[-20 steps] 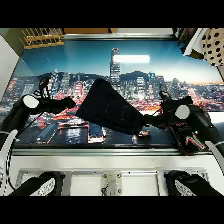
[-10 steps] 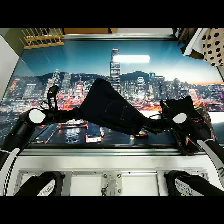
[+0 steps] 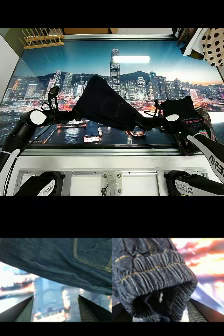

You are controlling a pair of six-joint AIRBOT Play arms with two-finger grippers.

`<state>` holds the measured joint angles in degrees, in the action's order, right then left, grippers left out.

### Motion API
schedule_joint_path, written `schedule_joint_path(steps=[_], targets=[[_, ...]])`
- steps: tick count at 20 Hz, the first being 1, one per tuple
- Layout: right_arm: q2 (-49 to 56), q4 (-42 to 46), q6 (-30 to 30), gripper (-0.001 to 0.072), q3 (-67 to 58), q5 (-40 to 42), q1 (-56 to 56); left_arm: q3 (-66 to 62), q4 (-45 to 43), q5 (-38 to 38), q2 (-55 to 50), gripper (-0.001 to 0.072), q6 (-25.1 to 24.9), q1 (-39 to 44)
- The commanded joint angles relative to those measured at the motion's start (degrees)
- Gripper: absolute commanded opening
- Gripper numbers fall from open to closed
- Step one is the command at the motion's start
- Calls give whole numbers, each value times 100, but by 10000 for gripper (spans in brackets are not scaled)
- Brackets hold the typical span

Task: Fold the clothes and pants, and hang the long-sleeved shirts on hangers.

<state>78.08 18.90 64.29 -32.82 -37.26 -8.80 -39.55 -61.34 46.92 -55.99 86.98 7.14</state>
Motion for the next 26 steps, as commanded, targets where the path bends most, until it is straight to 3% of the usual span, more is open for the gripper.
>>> schedule_joint_path(steps=[1, 3, 4, 5, 6, 7, 8, 11, 12, 14, 17, 20, 23, 26], targets=[[199, -1012, -702, 712, -4, 243, -313, 2, 0, -4, 4, 570, 7, 2], [286, -1388, -992, 707, -42, 249, -455, 2, 0, -4, 4, 569, 7, 2], [330, -1528, -1117, 635, -81, 251, -518, 2, 0, -4, 4, 569, 7, 2], [361, -1591, -1224, 423, -131, 256, -568, 2, 0, -4, 4, 567, 7, 2], [378, -1635, -1366, 249, -184, 258, -608, 2, 0, -2, 4, 448, 7, 2], [387, -1683, -1534, 167, -249, 254, -629, 2, 0, 0, 4, 200, 7, 2], [385, -1676, -1683, 29, -317, 243, -640, 2, -2, 0, 4, 18, 2, 2], [282, -1604, -1709, 23, -586, 238, -592, 2, 0, 17, 4, 15, 7, 2], [138, -1429, -1473, 22, -741, 238, -472, 2, 0, 48, 4, 15, 7, 2], [-348, -372, -385, 22, -1134, 221, 26, 2, -2, 94, 4, 15, 7, 2], [-1416, 2044, 1899, 22, -1624, -227, 1215, 4, -2, 109, 4, 15, 4, 2], [-2557, 3674, 3171, 23, -1646, -903, 2531, 4, -4, 101, 4, 15, 4, 2], [-3486, 4734, 3567, 22, -1641, -1648, 3816, 4, -2, 105, 4, 15, 4, 2], [-4096, 5250, 3709, 22, -1532, -2378, 4920, 4, -2, 103, 4, 15, 4, 2]])
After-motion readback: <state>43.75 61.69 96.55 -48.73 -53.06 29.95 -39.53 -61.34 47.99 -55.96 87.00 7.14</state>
